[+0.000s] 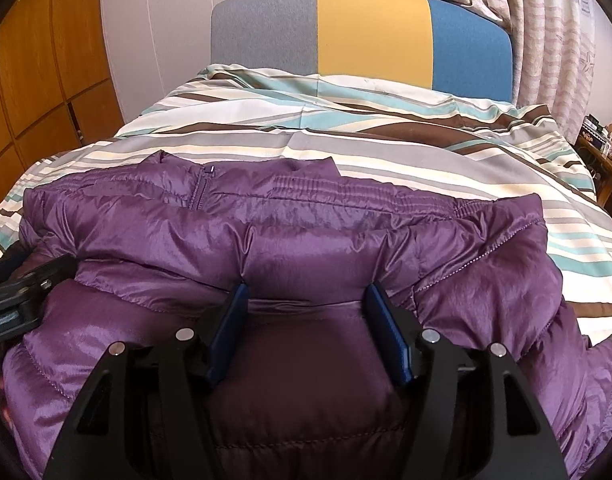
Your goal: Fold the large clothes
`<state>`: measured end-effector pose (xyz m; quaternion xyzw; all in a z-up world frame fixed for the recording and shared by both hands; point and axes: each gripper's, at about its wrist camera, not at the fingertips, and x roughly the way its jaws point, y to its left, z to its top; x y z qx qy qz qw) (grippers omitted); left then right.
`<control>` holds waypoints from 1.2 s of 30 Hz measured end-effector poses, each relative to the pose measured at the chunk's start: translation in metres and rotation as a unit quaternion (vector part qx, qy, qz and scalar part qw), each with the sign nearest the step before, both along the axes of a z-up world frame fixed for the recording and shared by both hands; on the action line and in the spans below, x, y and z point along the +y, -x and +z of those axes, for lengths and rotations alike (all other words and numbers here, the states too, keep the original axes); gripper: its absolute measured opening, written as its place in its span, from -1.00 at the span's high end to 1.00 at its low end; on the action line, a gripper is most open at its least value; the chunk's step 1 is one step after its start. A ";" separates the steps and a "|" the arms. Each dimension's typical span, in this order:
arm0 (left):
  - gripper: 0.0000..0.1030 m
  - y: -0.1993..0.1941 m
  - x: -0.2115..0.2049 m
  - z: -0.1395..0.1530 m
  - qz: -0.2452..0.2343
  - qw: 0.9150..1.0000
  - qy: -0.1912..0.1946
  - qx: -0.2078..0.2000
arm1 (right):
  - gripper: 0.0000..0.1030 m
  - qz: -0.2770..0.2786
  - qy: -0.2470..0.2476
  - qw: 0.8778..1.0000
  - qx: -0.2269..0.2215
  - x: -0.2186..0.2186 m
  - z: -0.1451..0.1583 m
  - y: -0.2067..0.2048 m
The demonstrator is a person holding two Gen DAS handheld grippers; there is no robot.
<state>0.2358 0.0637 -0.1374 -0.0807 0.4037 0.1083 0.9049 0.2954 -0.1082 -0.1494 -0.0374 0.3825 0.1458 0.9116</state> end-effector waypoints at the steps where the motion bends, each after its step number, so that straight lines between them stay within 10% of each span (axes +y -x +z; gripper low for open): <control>1: -0.94 0.007 0.000 0.003 -0.006 1.000 -0.001 -0.005 | -0.22 0.000 -0.001 1.000 0.000 -0.001 0.000 0.000; 8: -0.94 0.042 0.009 0.014 -0.019 0.998 -0.047 -0.040 | -0.45 -0.035 -0.036 0.997 -0.057 -0.022 0.017 0.020; 13: -0.94 0.045 0.032 0.000 -0.017 0.999 0.014 -0.034 | -0.47 -0.137 -0.074 0.987 -0.029 -0.062 0.012 0.021; 20: -0.94 0.039 0.035 -0.008 -0.023 0.998 0.046 -0.023 | -0.58 -0.128 -0.004 0.992 0.016 -0.041 0.000 -0.001; 36: -0.94 0.136 0.048 0.009 0.053 0.995 0.047 -0.068 | -0.66 -0.118 -0.036 0.992 0.010 -0.049 0.001 0.006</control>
